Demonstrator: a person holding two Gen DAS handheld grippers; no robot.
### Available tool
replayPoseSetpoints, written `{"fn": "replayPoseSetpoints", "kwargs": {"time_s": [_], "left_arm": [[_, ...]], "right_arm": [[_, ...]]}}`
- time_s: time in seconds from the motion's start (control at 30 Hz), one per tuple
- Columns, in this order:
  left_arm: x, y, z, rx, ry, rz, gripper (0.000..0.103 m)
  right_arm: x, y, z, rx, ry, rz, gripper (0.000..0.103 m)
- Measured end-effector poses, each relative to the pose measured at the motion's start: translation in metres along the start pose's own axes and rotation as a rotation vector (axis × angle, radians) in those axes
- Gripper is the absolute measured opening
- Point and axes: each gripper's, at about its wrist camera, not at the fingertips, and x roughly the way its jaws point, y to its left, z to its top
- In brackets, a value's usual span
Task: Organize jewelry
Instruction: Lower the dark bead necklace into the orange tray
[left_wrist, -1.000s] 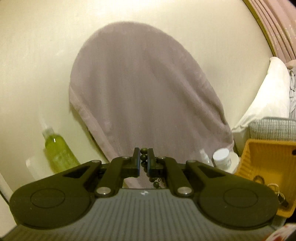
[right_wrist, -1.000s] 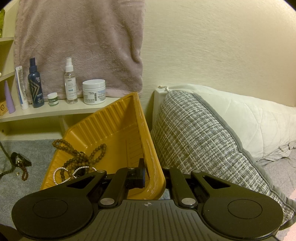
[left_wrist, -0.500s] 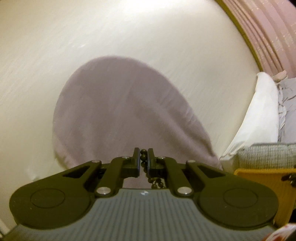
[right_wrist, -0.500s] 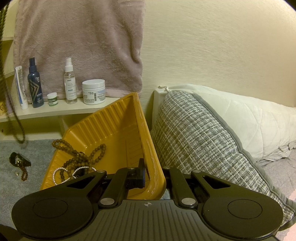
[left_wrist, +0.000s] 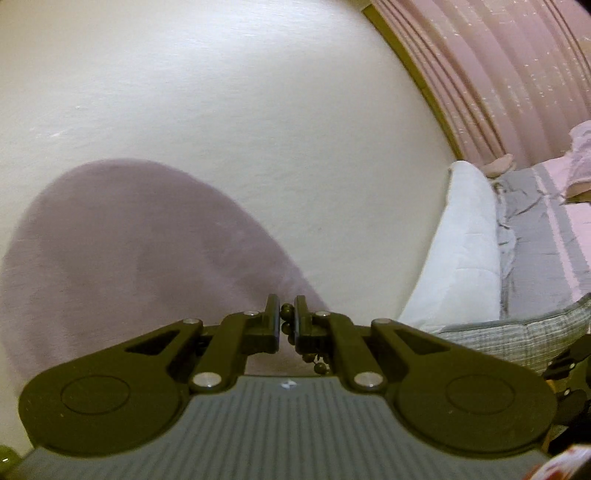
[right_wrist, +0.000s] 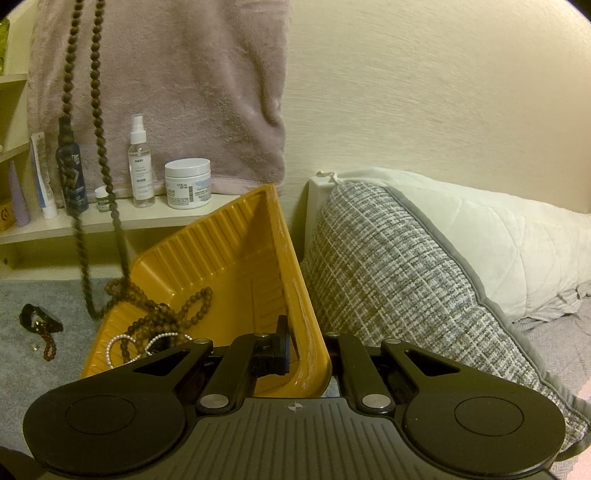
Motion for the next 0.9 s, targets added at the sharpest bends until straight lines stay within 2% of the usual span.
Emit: {"fn": "replayPoseSetpoints", "kwargs": {"time_s": [0.2,0.33,0.5,0.67,0.73,0.9], "left_arm": [[0.020,-0.019,0.003,-0.005,-0.002,-0.073,0.006],[0.035,-0.035,-0.003,0.013,0.027,-0.137,0.006],[0.050,-0.055,-0.023,0.058,0.072,-0.251,0.006],[0.058,-0.079,-0.048,0.187,0.116,-0.354,0.006],[0.059,-0.091,-0.059,0.256,0.139,-0.373,0.006],[0.067,-0.123,-0.091,0.486,0.202,-0.421,0.007]], "right_arm": [[0.000,-0.001,0.000,0.002,0.001,0.000,0.007],[0.000,-0.001,0.000,0.002,0.002,0.000,0.007],[-0.001,-0.002,-0.001,0.002,0.002,0.001,0.007],[0.000,-0.002,-0.001,0.002,0.004,0.000,0.007],[0.000,-0.002,-0.001,0.004,0.005,-0.001,0.007],[0.000,-0.002,-0.001,0.003,0.007,-0.001,0.007]]}}
